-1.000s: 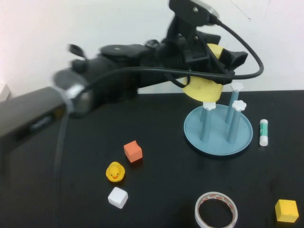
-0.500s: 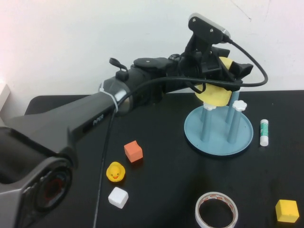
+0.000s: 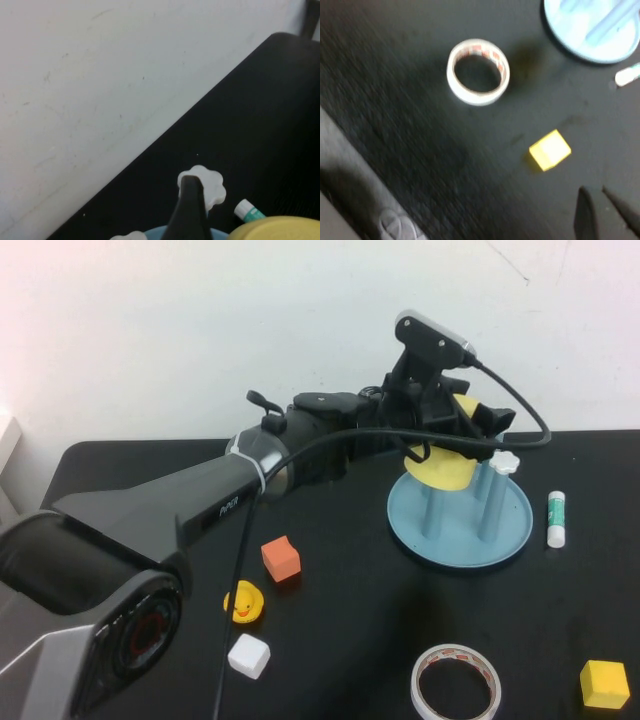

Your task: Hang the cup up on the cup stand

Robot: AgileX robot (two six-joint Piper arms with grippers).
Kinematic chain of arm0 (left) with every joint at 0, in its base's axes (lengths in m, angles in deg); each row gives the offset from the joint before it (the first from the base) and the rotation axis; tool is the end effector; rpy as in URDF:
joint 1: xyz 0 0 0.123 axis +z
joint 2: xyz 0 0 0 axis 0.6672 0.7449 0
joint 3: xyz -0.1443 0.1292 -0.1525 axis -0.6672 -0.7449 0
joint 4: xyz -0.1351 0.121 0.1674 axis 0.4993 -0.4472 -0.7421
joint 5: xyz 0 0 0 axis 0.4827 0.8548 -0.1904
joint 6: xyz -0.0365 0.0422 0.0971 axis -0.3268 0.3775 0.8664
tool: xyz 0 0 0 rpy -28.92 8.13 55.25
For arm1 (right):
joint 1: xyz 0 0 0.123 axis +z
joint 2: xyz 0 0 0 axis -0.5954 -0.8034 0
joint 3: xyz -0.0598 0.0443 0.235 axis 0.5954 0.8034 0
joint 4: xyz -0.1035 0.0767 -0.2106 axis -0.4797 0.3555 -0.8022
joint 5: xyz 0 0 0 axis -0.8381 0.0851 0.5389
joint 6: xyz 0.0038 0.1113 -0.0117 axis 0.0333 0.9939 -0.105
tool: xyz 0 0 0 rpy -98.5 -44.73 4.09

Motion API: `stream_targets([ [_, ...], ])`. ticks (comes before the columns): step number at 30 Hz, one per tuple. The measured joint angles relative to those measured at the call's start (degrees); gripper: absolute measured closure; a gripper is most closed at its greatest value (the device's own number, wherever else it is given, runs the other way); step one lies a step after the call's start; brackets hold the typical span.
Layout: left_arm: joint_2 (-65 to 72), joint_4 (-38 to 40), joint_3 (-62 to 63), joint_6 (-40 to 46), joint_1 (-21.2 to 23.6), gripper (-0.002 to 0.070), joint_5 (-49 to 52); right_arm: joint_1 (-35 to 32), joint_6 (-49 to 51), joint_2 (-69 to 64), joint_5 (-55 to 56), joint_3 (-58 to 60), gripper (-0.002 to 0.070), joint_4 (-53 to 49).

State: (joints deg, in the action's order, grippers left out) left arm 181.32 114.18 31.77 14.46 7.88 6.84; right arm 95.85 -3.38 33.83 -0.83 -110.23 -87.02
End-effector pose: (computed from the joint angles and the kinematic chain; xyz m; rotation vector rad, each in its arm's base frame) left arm 0.4272 -0.3331 0.1918 0.7834 1.7017 -0.7198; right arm 0.0883 0.0721 0.2952 -1.0179 2.0884 0.0832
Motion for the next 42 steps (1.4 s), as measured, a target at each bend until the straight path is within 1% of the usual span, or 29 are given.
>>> stream_targets([
  [7,0.60,0.04,0.00,0.00,0.00,0.0153,-0.84,0.00,1.26,3.45,6.16,0.00,0.0676,0.00],
  [16,0.60,0.04,0.00,1.88,0.00,0.0151,-1.41,0.11,1.36,3.50,5.80,0.00,0.0676,0.00],
  [17,0.60,0.04,0.00,1.88,0.00,0.0134,-1.41,0.11,1.29,3.50,5.80,0.00,0.0676,0.00],
  [19,0.60,0.04,0.00,1.88,0.00,0.0053,-1.41,0.11,1.29,3.50,5.72,0.00,0.0676,0.00],
  [21,0.60,0.04,0.00,1.88,0.00,0.0012,-1.50,0.11,1.29,3.50,5.72,0.00,0.0676,0.00],
  [25,0.60,0.04,0.00,1.91,0.00,-0.0013,-1.50,0.11,1.29,3.50,5.58,0.00,0.0676,0.00],
  [30,-1.89,-0.69,0.00,3.95,0.00,-0.0010,-2.06,0.11,1.29,3.50,5.58,0.00,0.0677,0.00],
  [32,-4.17,-3.75,0.00,4.24,0.00,0.0030,-3.03,0.11,1.29,3.50,5.58,0.00,0.0677,0.00],
  [34,-7.53,-8.10,0.00,4.24,0.00,0.0112,-4.54,0.11,1.29,3.50,5.58,0.00,0.0677,0.00],
  [36,-11.13,-11.17,0.00,4.13,0.00,0.0218,-5.72,0.11,1.29,3.50,5.58,0.00,0.0677,0.00],
  [38,-15.59,-14.16,0.00,4.06,0.10,0.0361,-6.58,0.11,1.29,3.50,5.58,0.00,0.0677,0.00],
  [39,-17.92,-15.39,0.00,4.06,0.10,0.0421,-6.99,0.11,1.29,3.50,5.58,0.00,0.0677,0.00],
  [41,-22.81,-19.89,0.00,4.01,0.10,0.0558,-7.13,0.11,1.29,3.50,5.58,0.00,0.0677,0.00],
  [42,-25.28,-22.87,0.00,3.76,0.10,0.0599,-7.02,0.11,1.29,3.50,5.58,0.00,0.0677,0.00],
])
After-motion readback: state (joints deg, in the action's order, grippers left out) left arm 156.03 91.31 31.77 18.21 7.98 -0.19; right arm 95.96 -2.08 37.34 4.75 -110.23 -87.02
